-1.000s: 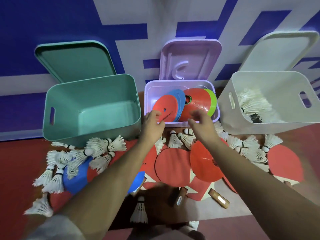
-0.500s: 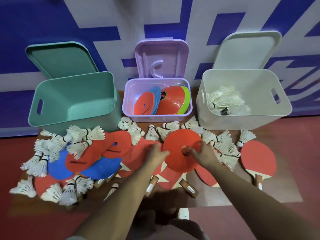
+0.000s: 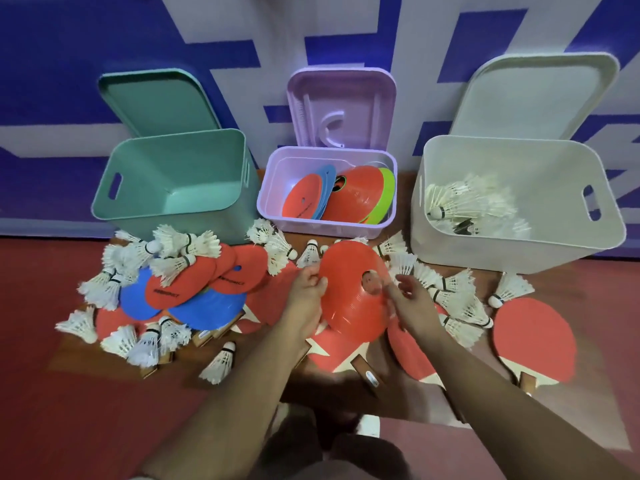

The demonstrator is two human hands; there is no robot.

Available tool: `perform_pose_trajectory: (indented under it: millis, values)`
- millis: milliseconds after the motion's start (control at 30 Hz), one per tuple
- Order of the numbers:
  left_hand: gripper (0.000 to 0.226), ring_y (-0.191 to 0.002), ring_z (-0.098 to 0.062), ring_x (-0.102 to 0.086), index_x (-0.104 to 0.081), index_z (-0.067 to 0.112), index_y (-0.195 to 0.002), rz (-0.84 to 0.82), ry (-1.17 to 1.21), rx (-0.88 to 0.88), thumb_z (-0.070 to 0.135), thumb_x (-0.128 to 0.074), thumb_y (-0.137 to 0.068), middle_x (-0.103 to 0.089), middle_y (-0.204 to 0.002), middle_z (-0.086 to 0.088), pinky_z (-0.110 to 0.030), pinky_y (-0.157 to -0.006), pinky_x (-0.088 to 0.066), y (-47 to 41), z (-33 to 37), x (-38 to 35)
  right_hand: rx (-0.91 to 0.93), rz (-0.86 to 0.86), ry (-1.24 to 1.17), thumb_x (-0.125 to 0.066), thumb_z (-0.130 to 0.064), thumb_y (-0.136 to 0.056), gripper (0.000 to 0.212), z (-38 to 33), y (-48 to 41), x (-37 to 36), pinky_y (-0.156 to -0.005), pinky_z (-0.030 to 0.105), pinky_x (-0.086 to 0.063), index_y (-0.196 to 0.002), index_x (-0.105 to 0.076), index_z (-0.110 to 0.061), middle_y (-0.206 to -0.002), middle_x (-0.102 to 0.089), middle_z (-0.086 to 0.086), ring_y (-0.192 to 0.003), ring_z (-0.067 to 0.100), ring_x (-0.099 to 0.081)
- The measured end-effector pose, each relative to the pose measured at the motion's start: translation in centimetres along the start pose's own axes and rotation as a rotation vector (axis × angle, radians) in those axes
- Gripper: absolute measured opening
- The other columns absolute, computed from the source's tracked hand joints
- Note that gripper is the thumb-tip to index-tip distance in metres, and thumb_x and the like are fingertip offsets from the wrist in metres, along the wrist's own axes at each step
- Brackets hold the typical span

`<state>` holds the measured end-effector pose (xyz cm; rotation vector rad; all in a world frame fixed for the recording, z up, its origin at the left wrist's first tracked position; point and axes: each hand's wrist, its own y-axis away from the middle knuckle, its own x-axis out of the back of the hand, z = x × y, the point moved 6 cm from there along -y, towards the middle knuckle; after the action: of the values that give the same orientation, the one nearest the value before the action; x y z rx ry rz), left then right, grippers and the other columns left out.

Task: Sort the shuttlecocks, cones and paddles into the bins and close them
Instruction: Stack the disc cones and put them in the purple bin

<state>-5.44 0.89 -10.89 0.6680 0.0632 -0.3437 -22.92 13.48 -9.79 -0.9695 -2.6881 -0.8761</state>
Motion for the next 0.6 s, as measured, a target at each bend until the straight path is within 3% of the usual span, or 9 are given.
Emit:
perform_pose_trajectory:
  millis: [100, 167, 233, 300, 367, 467, 533, 600]
  values:
    - [0.032, -0.102, -0.024, -0.057, -0.049, -0.002, -0.127, -0.011, 0.078, -0.064, -0.010, -0.040, -0.097, -0.060, -0.112, -0.016, -0.032, -0.093, -0.046, 1.0, 1.9, 2.4, -0.115, -0.057, -0.252, -0.063, -0.049, -0.089, 0.046, -1.5, 0.4, -1.2, -0.072, 0.029, -0.050, -0.119, -0.062, -0.014, -0.108, -0.069, 0.002, -0.093, 0.019, -0.068]
    - [0.029, -0.098, -0.022, -0.060, -0.052, 0.000, -0.122, 0.019, 0.075, -0.068, -0.010, -0.040, -0.098, -0.064, -0.107, -0.014, -0.031, -0.090, -0.046, 1.8, 2.6, 4.4, -0.202, -0.220, -0.525, -0.065, -0.029, -0.093, 0.034, -2.9, 1.2, -3.1, -0.069, 0.031, -0.056, -0.117, -0.064, -0.005, -0.105, -0.073, 0.013, -0.086, 0.022, -0.071]
    - [0.028, -0.087, -0.014, -0.061, -0.058, 0.007, -0.120, 0.057, 0.041, -0.055, -0.004, -0.044, -0.098, -0.069, -0.097, -0.003, -0.027, -0.079, -0.047, 2.7, 3.1, 6.9, -0.251, -0.338, -0.644, -0.064, -0.016, -0.093, 0.026, -4.6, 2.0, -5.2, -0.069, 0.036, -0.059, -0.114, -0.065, -0.001, -0.103, -0.072, 0.019, -0.082, 0.026, -0.072]
    - [0.024, -0.079, -0.015, -0.058, -0.061, 0.014, -0.116, 0.108, -0.040, -0.037, 0.004, -0.050, -0.098, -0.067, -0.094, -0.003, -0.028, -0.069, -0.047, 3.3, 3.8, 9.9, -0.256, -0.365, -0.655, -0.061, -0.009, -0.093, 0.016, -6.1, 2.3, -6.9, -0.066, 0.036, -0.059, -0.107, -0.067, -0.003, -0.097, -0.073, 0.019, -0.078, 0.026, -0.071]
    - [0.016, -0.076, -0.018, -0.059, -0.062, 0.021, -0.105, 0.189, -0.180, -0.038, 0.009, -0.056, -0.096, -0.065, -0.096, -0.004, -0.031, -0.067, -0.049, 3.7, 4.5, 13.4, -0.247, -0.397, -0.662, -0.056, -0.005, -0.095, 0.015, -7.3, 2.5, -8.9, -0.060, 0.034, -0.058, -0.107, -0.066, -0.005, -0.096, -0.071, 0.018, -0.075, 0.025, -0.071]
    - [0.011, -0.070, -0.019, -0.061, -0.060, 0.012, -0.088, 0.345, -0.223, -0.042, 0.004, -0.054, -0.092, -0.062, -0.081, -0.008, -0.026, -0.062, -0.051, 4.5, 5.2, 18.6, -0.267, -0.405, -0.674, -0.052, -0.003, -0.096, 0.018, -8.0, 2.5, -11.8, -0.062, 0.037, -0.059, -0.110, -0.063, -0.005, -0.099, -0.071, 0.019, -0.078, 0.027, -0.071]
    - [0.010, -0.065, -0.022, -0.056, -0.058, 0.008, -0.080, 0.462, -0.195, -0.011, 0.009, -0.055, -0.089, -0.057, -0.072, -0.012, -0.024, -0.053, -0.044, 5.1, 5.2, 22.3, -0.287, -0.389, -0.666, -0.051, -0.003, -0.096, 0.021, -7.7, 2.4, -13.9, -0.074, 0.045, -0.060, -0.115, -0.061, -0.002, -0.106, -0.070, 0.021, -0.090, 0.033, -0.071]
    - [0.020, -0.067, -0.023, -0.056, -0.058, 0.009, -0.079, 0.495, -0.154, -0.001, 0.029, -0.063, -0.081, -0.058, -0.073, -0.018, -0.027, -0.056, -0.042, 4.9, 5.1, 25.1, -0.319, -0.370, -0.656, -0.050, -0.005, -0.097, 0.025, -7.2, 2.2, -15.5, -0.090, 0.051, -0.054, -0.120, -0.059, -0.001, -0.115, -0.068, 0.022, -0.103, 0.037, -0.067]
